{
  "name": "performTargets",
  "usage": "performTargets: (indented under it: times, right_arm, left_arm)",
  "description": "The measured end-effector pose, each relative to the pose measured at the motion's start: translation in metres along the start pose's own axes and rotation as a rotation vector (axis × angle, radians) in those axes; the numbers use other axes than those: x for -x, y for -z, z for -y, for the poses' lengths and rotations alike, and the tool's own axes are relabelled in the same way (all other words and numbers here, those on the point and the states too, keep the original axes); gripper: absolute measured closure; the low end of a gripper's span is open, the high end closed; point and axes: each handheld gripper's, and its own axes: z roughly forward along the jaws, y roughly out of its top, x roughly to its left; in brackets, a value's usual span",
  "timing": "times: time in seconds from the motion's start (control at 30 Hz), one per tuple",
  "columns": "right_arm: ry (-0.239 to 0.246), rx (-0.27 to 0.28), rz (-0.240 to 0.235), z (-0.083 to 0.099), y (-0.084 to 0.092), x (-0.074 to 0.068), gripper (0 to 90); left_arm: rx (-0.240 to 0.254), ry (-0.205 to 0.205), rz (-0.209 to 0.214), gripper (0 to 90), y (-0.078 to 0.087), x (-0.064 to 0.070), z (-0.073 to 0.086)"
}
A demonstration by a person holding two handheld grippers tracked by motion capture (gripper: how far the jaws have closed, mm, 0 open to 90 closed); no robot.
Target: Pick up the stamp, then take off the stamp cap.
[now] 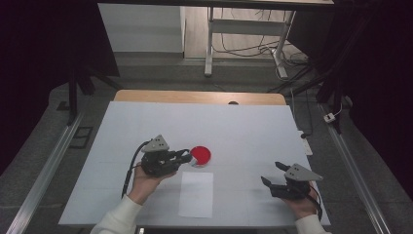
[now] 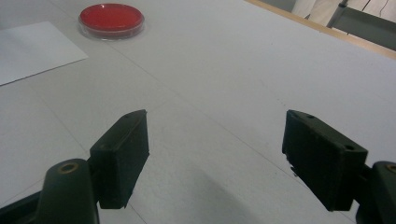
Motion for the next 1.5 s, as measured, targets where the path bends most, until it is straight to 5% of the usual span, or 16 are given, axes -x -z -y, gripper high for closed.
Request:
performTargets:
  times: [0.57, 0.87, 1.5]
  right_arm:
    - [0.006, 0.011, 0.009, 0.000, -0.001, -0.002, 22.2]
    - [-0.042, 0.042, 0.036, -0.007, -0.001, -0.004, 22.9]
    - [-0.051, 0.058, 0.002, -0.030, -0.016, -0.032, 27.6]
  left_arm:
    - [-0.004, -0.006, 0.030, 74.7, -0.011, -0.001, -0.001]
    - [-0.010, -0.010, 0.064, 74.7, -0.014, -0.006, -0.003]
    - [-0.017, -0.030, 0.091, 74.7, -0.019, 0.007, -0.005]
